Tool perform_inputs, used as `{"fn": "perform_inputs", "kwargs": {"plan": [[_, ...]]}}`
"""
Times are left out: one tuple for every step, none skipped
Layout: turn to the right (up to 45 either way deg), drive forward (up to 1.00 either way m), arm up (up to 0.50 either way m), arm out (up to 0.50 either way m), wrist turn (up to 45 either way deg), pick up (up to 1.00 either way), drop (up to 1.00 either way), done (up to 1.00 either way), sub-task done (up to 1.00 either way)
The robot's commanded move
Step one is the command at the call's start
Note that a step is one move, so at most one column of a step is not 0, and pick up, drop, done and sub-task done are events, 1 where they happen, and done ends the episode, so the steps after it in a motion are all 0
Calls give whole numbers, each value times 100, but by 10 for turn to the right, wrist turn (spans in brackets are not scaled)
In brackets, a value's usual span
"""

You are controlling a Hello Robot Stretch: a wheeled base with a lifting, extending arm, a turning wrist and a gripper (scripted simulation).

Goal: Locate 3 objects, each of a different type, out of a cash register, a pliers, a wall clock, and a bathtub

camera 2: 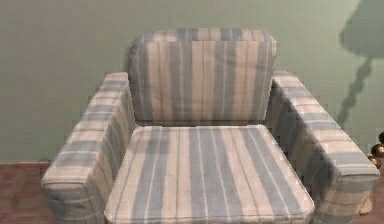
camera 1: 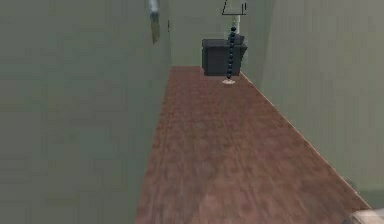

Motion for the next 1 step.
{"fn": "perform_inputs", "kwargs": {"plan": [[0, 100, 0, 0, 0, 0, 0, 0, 0]]}}
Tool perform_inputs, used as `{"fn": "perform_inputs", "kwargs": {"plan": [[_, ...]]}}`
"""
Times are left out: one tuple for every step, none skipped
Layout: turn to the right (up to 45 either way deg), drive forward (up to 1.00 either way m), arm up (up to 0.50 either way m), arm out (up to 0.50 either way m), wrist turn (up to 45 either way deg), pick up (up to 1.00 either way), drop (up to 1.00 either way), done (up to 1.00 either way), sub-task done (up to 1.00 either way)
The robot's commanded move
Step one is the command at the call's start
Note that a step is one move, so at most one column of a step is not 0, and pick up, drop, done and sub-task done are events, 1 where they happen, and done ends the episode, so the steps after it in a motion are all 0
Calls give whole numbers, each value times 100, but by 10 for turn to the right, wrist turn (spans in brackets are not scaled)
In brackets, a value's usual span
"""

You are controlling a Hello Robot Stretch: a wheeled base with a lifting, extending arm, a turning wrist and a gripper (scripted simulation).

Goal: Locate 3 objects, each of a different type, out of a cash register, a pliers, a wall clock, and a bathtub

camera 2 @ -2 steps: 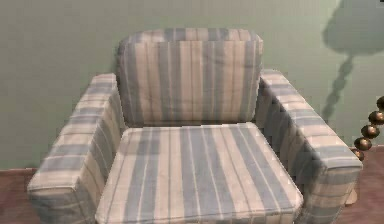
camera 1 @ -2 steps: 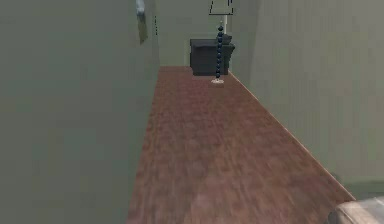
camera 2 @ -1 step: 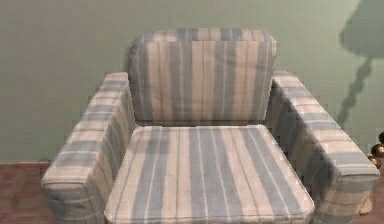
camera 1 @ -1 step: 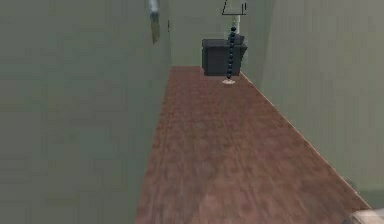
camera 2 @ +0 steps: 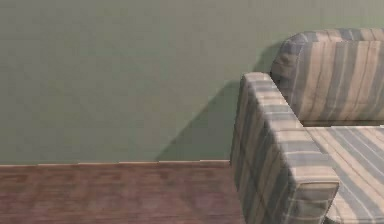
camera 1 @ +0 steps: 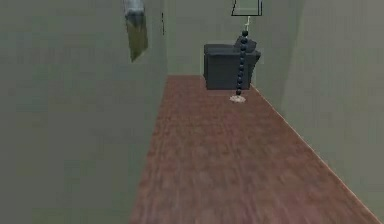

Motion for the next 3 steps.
{"fn": "perform_inputs", "kwargs": {"plan": [[-30, 0, 0, 0, 0, 0, 0, 0, 0], [0, 100, 0, 0, 0, 0, 0, 0, 0], [0, 100, 0, 0, 0, 0, 0, 0, 0]]}}
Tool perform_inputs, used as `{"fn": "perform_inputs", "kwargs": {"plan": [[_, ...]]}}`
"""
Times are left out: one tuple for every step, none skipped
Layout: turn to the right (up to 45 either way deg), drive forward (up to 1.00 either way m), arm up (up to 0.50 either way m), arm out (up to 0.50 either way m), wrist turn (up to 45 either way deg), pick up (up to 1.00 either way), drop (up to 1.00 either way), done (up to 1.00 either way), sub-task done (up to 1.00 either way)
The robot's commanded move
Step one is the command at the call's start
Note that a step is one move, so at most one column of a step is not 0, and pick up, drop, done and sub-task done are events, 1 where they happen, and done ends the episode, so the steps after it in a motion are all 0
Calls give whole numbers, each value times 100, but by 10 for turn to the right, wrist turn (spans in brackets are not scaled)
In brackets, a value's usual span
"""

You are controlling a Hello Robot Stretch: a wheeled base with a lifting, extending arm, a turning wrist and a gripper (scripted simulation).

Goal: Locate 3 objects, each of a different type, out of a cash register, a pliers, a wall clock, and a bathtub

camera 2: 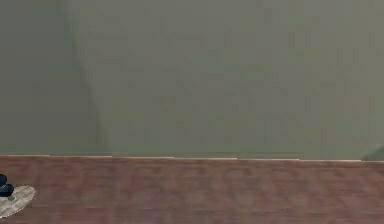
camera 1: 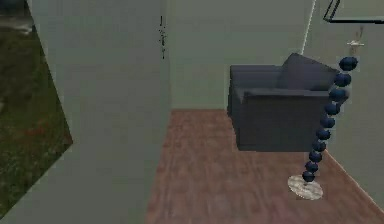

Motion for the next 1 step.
{"fn": "perform_inputs", "kwargs": {"plan": [[0, 100, 0, 0, 0, 0, 0, 0, 0]]}}
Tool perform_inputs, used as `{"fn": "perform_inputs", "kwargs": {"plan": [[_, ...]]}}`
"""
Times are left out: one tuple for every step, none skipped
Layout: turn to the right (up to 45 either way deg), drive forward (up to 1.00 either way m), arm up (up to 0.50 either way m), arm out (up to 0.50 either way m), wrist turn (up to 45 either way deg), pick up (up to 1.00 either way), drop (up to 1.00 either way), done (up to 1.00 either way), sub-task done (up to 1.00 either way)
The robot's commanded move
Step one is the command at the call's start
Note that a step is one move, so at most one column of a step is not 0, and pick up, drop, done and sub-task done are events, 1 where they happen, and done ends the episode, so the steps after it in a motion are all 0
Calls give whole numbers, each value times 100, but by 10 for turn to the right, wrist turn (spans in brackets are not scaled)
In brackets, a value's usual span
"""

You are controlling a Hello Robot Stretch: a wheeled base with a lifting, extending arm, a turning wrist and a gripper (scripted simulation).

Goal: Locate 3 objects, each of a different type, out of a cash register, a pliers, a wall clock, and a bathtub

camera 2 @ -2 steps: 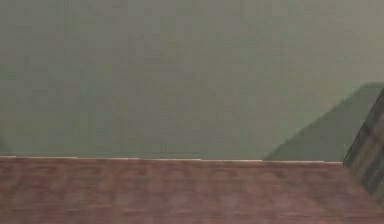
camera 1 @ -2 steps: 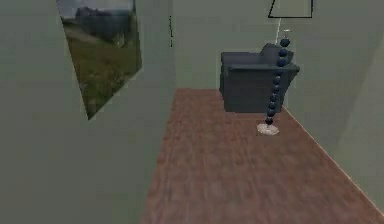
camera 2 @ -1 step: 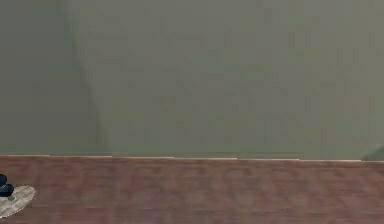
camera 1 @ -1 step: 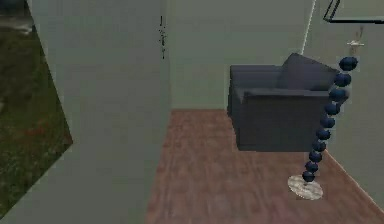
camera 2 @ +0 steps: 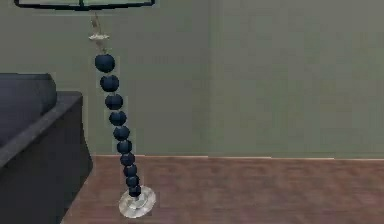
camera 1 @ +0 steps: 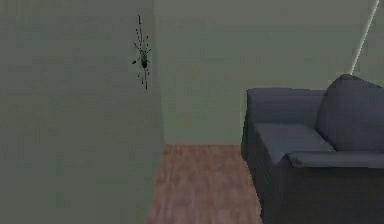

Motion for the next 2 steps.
{"fn": "perform_inputs", "kwargs": {"plan": [[0, 45, 0, 0, 0, 0, 0, 0, 0], [-180, 0, 0, 0, 0, 0, 0, 0, 0]]}}
